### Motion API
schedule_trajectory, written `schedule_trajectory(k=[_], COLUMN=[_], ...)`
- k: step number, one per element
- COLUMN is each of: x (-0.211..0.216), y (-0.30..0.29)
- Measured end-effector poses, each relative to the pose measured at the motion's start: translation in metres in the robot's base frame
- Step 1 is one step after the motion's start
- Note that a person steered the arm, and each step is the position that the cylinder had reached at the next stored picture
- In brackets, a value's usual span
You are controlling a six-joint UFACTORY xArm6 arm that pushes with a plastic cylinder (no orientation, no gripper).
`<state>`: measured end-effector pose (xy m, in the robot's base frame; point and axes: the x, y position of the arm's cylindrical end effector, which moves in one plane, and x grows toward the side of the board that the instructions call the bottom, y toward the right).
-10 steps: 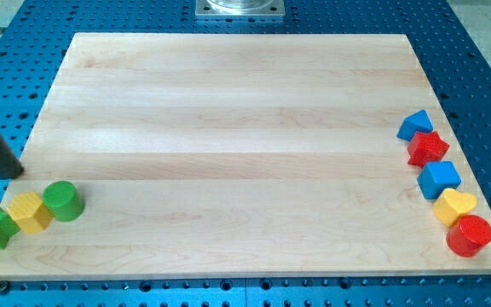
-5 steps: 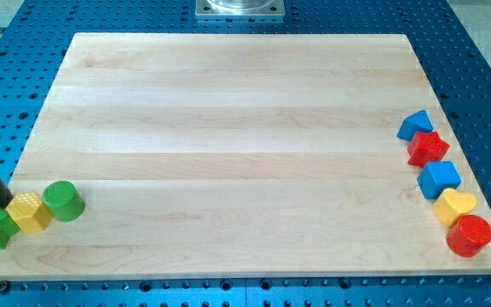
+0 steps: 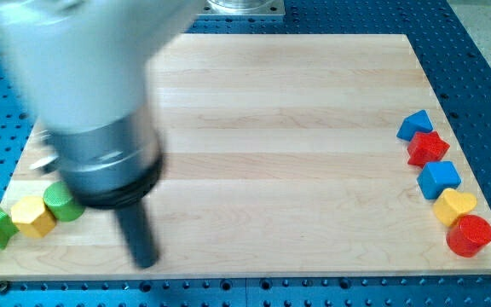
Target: Move the green blocks and the yellow hexagon towards the center of the board
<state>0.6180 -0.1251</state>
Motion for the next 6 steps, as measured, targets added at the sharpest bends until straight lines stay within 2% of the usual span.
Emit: schedule_trajectory(k=[1,3,6], x=[0.001,-0.002,-0.026], y=[-0.014,-0.177,-0.177])
